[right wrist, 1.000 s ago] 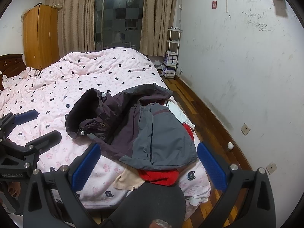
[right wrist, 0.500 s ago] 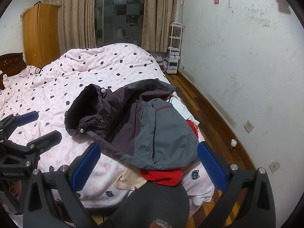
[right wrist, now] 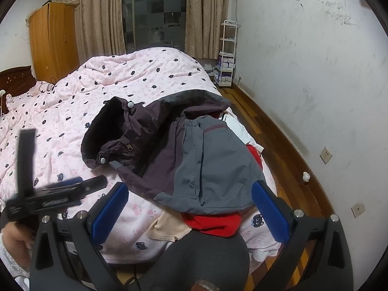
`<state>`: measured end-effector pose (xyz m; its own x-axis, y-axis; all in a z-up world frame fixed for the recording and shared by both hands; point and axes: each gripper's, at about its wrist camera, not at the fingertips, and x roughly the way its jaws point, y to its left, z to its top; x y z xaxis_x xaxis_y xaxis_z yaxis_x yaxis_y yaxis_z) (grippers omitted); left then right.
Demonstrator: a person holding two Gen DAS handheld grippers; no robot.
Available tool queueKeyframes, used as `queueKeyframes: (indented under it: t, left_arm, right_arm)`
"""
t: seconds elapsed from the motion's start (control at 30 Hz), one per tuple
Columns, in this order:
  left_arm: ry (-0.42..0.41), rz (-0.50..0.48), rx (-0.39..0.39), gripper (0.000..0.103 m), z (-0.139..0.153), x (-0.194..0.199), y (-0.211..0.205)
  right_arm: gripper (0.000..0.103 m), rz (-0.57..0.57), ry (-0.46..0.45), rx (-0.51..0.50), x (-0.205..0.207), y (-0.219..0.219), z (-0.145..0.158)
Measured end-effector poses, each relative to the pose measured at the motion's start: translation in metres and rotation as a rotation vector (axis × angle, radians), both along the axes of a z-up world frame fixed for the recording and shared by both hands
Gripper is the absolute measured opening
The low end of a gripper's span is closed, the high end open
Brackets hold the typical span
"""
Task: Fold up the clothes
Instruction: 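Grasp the purple-grey jacket's hood edge with the left gripper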
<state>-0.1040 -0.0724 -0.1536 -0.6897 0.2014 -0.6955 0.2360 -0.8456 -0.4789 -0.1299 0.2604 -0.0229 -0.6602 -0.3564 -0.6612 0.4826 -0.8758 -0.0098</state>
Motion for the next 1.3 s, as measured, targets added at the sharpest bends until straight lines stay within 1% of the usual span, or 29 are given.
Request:
queueKeyframes:
  t: [0.1, 0.3, 0.47, 0.53, 0.67, 0.73, 0.8, 0.83, 0.9, 0.97, 1.03, 1.1, 1.2, 1.3]
  left_arm:
    - [-0.017, 0.044, 0.040, 0.102, -0.016, -0.011, -0.005]
    - [0.019, 0.113, 0.057, 0.102, -0.040, -0.035, -0.013]
    - [0.016, 0.166, 0.153, 0.102, -0.054, -0.046, -0.020]
    - [0.021, 0.166, 0.148, 0.102, -0.057, -0.049, -0.019]
    - [0.055, 0.159, 0.115, 0.101, -0.060, -0.052, -0.017]
    - [0.056, 0.145, 0.119, 0.093, -0.064, -0.053, -0.017]
    - [0.050, 0.118, 0.118, 0.076, -0.067, -0.054, -0.015]
    - [0.048, 0.097, 0.112, 0.073, -0.068, -0.054, -0.012]
    - [0.055, 0.069, 0.088, 0.059, -0.069, -0.053, -0.007]
    - [0.063, 0.047, 0.050, 0.054, -0.067, -0.051, 0.001]
    - [0.061, 0.038, 0.034, 0.049, -0.067, -0.049, 0.005]
    - [0.054, 0.026, 0.027, 0.037, -0.068, -0.047, 0.009]
    - [0.041, 0.006, 0.025, 0.028, -0.068, -0.042, 0.013]
    - [0.033, -0.011, 0.033, 0.023, -0.069, -0.033, 0.017]
  right_arm:
    - [0.103, -0.005, -0.013, -0.005, -0.004, 0.004, -0.004]
    - [0.103, -0.015, -0.042, -0.010, -0.012, 0.012, -0.013]
    - [0.103, -0.019, -0.056, -0.004, -0.017, 0.014, -0.019]
    - [0.103, -0.022, -0.060, -0.002, -0.018, 0.015, -0.022]
    - [0.103, -0.023, -0.080, 0.001, -0.021, 0.015, -0.028]
    - [0.103, -0.019, -0.088, 0.001, -0.021, 0.014, -0.030]
    - [0.103, -0.013, -0.092, 0.005, -0.021, 0.012, -0.032]
    - [0.103, -0.011, -0.094, 0.007, -0.021, 0.011, -0.034]
    - [0.103, -0.005, -0.100, 0.009, -0.021, 0.009, -0.035]
    - [0.103, -0.001, -0.108, 0.010, -0.021, 0.007, -0.037]
    - [0.103, 0.003, -0.116, 0.010, -0.022, 0.005, -0.038]
    - [0.103, 0.009, -0.120, 0.010, -0.021, 0.004, -0.038]
    - [0.103, 0.018, -0.118, 0.012, -0.019, 0.001, -0.038]
    - [0.103, 0.022, -0.114, 0.012, -0.018, 0.000, -0.037]
